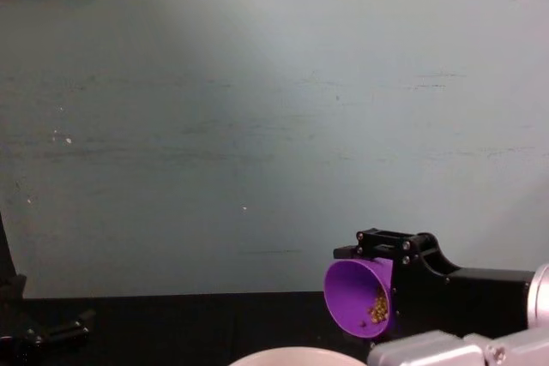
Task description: Pick up the cup and pour the mung beans from the cup into the bowl.
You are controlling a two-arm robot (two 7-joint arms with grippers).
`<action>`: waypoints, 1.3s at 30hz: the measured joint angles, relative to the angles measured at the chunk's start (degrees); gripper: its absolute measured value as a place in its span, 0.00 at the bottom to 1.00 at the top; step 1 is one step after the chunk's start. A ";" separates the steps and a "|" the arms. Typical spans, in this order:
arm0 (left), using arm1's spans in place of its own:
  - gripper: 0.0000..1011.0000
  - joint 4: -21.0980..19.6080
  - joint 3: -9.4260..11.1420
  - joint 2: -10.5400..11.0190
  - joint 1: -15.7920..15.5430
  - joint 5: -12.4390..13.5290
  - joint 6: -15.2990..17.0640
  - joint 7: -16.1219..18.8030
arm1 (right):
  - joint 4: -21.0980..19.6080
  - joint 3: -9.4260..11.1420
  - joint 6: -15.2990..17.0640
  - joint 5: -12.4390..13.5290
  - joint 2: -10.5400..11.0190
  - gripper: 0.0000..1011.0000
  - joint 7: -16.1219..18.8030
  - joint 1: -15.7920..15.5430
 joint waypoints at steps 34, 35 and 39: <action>0.99 0.00 0.00 0.00 0.00 0.00 0.00 0.00 | -1.30 -5.87 6.30 -15.91 0.56 0.75 -2.59 1.72; 0.99 0.00 0.00 0.00 0.00 0.00 0.00 0.00 | -1.30 -6.04 6.45 -16.23 0.56 0.75 -2.61 1.79; 0.99 0.00 0.00 0.00 0.00 0.00 0.00 0.00 | -1.46 -6.55 7.02 -17.57 0.79 0.75 -3.03 1.94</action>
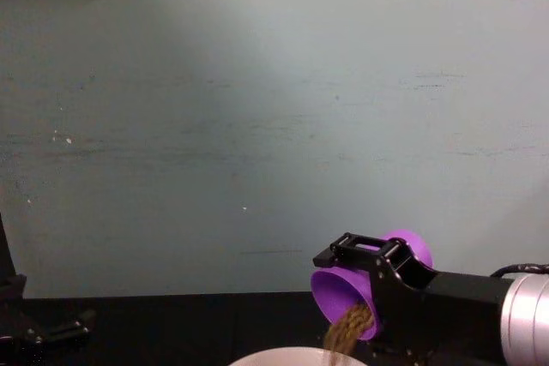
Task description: Pick up the cup and pour the mung beans from the cup into the bowl.
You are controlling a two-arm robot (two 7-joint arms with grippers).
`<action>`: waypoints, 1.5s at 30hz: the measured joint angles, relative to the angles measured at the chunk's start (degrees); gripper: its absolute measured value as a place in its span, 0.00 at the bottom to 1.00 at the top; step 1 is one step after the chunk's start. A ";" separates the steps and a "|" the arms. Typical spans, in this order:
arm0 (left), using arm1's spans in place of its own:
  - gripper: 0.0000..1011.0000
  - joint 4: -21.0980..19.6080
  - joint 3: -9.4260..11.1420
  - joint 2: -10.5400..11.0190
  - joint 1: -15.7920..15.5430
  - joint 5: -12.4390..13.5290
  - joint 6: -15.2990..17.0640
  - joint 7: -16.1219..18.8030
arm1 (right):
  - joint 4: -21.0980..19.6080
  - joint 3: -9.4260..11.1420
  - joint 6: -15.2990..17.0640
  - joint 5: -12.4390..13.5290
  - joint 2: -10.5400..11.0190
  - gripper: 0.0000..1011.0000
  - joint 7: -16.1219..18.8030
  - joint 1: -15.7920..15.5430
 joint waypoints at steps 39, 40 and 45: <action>0.99 0.00 0.00 0.00 0.00 0.00 0.00 0.00 | -1.23 2.38 -0.28 4.14 2.04 0.75 -5.23 -2.29; 0.99 0.00 0.00 0.00 0.00 0.00 0.00 0.00 | -1.15 3.15 -1.05 5.97 2.08 0.75 -5.37 -2.58; 0.99 0.00 0.00 0.00 0.00 0.00 0.00 0.00 | 0.29 8.86 -6.68 20.38 2.18 0.75 -4.05 -4.55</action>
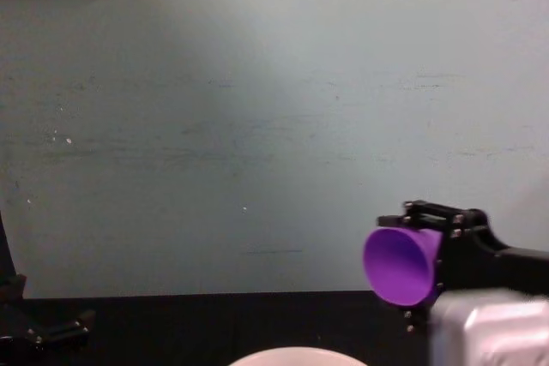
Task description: Pick up the cup and pour the mung beans from the cup into the bowl.
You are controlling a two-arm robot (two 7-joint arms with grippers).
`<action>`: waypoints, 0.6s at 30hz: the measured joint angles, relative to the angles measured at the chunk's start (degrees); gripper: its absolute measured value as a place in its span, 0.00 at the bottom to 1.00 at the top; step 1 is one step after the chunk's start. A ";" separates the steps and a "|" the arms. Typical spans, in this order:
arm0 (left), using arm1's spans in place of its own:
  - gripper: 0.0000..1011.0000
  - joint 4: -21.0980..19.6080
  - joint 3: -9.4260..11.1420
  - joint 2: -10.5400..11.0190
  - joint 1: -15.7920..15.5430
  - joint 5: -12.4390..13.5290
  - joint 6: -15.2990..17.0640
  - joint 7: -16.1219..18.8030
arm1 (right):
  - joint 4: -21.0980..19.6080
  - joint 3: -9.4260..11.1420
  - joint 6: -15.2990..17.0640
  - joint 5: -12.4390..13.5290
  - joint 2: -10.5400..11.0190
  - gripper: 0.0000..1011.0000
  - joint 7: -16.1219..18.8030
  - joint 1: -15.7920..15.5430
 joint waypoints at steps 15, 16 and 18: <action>0.99 0.00 0.00 0.00 0.00 0.00 0.00 0.00 | 15.16 11.18 -19.08 44.54 -5.36 0.75 11.61 -2.26; 0.99 0.00 0.00 0.00 0.00 0.01 0.00 0.00 | 16.83 11.74 -19.72 49.26 -6.06 0.75 14.22 -2.10; 0.99 0.00 0.00 0.00 0.00 0.00 0.00 0.00 | 18.99 12.45 -19.87 55.48 -7.03 0.75 18.35 -1.88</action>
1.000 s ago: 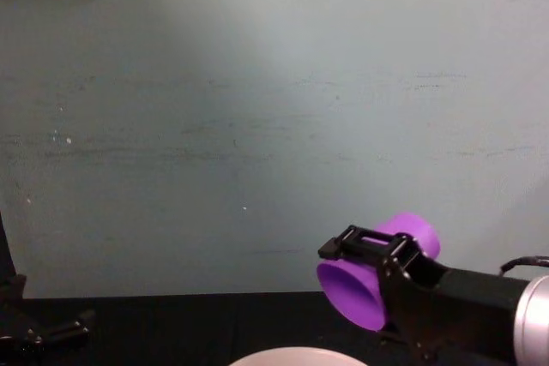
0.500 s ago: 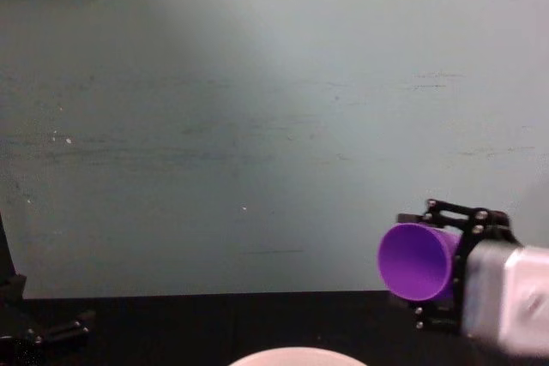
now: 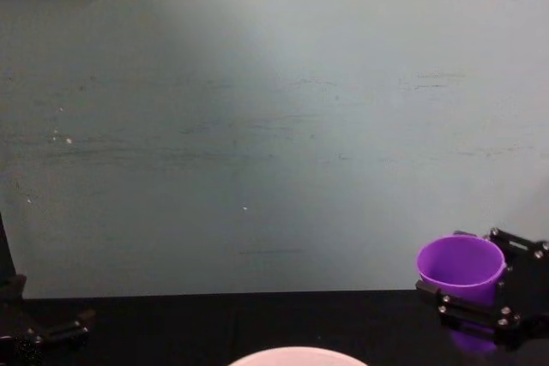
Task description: Pick up the cup and pour the mung beans from the cup into the bowl.
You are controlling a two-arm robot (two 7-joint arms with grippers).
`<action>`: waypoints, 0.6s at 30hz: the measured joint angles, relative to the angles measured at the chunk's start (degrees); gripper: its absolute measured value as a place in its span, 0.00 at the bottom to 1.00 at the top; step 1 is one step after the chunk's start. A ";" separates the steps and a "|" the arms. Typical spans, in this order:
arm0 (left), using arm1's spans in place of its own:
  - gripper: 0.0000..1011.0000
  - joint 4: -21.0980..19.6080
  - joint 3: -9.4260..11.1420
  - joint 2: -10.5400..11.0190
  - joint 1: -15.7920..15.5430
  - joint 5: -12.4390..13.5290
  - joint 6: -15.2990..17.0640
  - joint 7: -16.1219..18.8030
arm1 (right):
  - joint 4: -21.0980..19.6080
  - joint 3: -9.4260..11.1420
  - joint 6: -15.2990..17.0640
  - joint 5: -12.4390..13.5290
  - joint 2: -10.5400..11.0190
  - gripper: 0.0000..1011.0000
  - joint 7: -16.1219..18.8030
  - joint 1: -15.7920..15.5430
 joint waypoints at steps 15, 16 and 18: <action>0.99 0.00 0.00 0.00 0.00 0.00 0.00 0.00 | 9.83 3.52 6.50 20.41 -5.67 0.75 14.92 0.84; 0.99 0.00 0.00 0.00 0.00 0.01 0.00 0.00 | 10.44 3.62 6.85 20.62 -5.97 0.75 15.34 0.96; 0.99 0.00 0.00 0.00 0.00 0.00 0.00 0.00 | 10.84 3.65 7.20 20.75 -6.20 0.75 15.77 1.03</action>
